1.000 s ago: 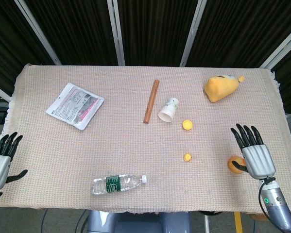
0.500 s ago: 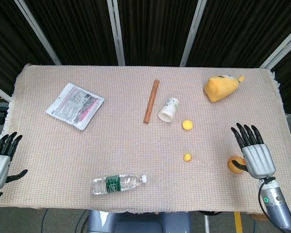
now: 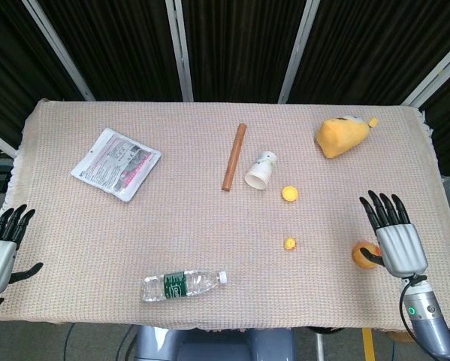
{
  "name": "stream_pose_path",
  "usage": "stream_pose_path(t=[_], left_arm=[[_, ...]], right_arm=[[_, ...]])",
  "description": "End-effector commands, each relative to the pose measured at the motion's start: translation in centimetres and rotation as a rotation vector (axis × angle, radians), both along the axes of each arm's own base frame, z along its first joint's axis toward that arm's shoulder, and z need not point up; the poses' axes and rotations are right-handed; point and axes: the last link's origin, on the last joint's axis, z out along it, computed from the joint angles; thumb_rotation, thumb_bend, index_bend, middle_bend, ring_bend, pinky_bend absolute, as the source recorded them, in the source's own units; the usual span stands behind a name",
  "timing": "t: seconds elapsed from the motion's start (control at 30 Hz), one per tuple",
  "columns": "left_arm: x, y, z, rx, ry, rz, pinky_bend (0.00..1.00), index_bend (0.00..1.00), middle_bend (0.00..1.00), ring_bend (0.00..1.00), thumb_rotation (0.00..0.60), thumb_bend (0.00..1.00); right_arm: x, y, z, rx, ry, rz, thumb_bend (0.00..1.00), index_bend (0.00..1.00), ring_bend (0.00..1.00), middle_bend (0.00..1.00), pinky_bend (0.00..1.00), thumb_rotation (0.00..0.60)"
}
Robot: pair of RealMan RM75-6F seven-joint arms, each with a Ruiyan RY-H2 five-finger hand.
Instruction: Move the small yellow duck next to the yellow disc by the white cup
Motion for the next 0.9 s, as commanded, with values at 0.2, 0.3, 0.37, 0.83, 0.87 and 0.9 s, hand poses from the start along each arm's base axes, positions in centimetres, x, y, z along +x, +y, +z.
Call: stream_pose_path(t=[0.2,0.3,0.37,0.83,0.87,0.9], left_arm=[[0.0,0.0,0.0,0.001,0.001,0.002,0.2,0.0,0.0,0.0,0.6,0.0],[0.0,0.0,0.0,0.002,0.003,0.002,0.2,0.0,0.0,0.0,0.6,0.0],[0.0,0.0,0.0,0.003,0.003,0.001,0.2,0.0,0.0,0.0,0.6,0.0],[0.1,0.0,0.0,0.002,0.002,-0.008,0.2,0.0,0.0,0.0,0.6,0.0],[0.1,0.0,0.0,0.002,0.001,-0.009,0.2,0.0,0.0,0.0,0.6,0.0],[0.1,0.0,0.0,0.001,0.001,-0.01,0.2,0.0,0.0,0.0,0.6,0.0]], right_arm=[[0.2,0.2,-0.2,0.002,0.004,0.003,0.0,0.01,0.0,0.0,0.0,0.6],[0.6,0.2,-0.8,0.01,-0.003,0.001,0.0,0.03,0.0,0.0,0.0,0.6],[1.0,0.2,-1.3,0.008,0.014,0.009,0.0,0.06,0.0,0.0,0.0,0.6],[5.3,-2.3,-7.8,0.017,-0.129,-0.021,0.04,0.22,0.0,0.0,0.0,0.6],[5.5,-2.4,-8.5,0.029,-0.132,-0.029,0.05,0.22,0.0,0.0,0.0,0.6],[5.6,-2.5,-9.2,0.044,-0.138,-0.038,0.05,0.23,0.0,0.0,0.0,0.6]])
